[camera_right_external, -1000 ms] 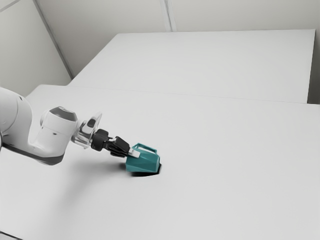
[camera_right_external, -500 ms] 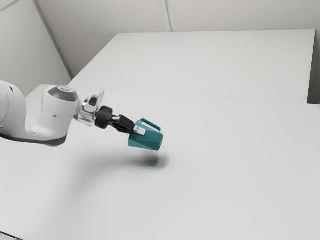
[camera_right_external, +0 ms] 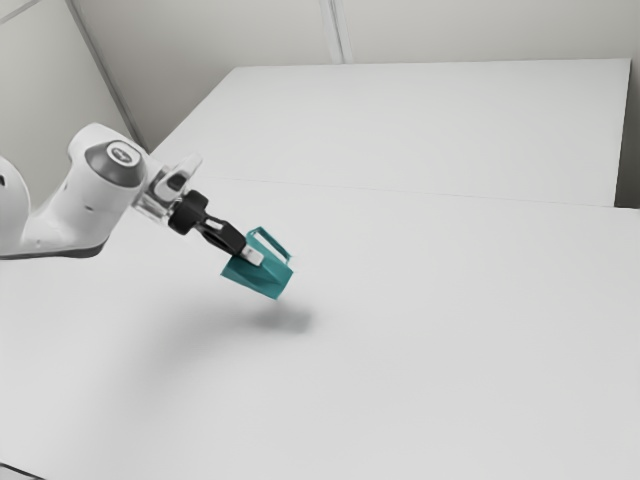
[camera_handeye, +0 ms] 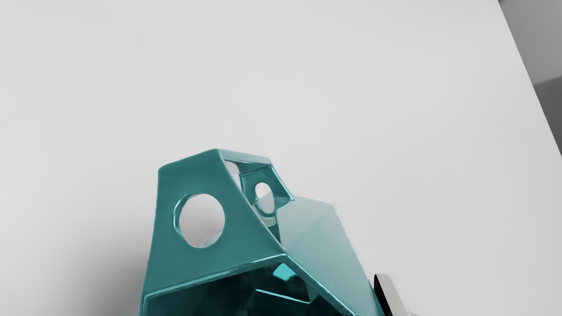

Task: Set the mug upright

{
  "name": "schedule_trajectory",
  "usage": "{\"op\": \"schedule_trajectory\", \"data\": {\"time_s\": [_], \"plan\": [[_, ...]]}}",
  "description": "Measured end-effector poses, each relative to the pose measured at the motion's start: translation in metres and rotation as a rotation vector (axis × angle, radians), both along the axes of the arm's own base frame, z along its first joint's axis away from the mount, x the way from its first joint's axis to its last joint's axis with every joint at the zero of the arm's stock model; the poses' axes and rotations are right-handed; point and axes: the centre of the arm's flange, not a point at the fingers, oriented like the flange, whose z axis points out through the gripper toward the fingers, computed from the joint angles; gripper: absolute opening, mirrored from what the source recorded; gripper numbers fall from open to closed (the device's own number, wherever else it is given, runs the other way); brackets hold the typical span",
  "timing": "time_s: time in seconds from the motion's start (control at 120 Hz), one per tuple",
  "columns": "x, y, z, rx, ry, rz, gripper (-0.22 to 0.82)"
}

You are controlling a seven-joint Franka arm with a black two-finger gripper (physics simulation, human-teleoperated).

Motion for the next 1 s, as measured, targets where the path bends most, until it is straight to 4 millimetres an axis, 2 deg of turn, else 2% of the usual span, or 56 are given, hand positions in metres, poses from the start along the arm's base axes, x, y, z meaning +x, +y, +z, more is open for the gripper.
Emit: {"op": "schedule_trajectory", "data": {"time_s": [0.142,0.308,0.425,0.567,0.725,1.0], "plan": [[0.016,0.007,0.0,0.132,0.03,-0.027,-0.18],[0.043,-0.001,0.009,0.259,0.038,-0.063,-0.18],[0.046,0.001,0.007,0.328,0.065,-0.069,-0.18],[0.048,-0.004,0.009,0.432,0.084,-0.099,-0.18],[0.055,0.0,0.015,0.527,0.097,-0.097,-0.18],[0.072,-0.004,0.001,0.606,0.13,-0.074,-0.18]]}}
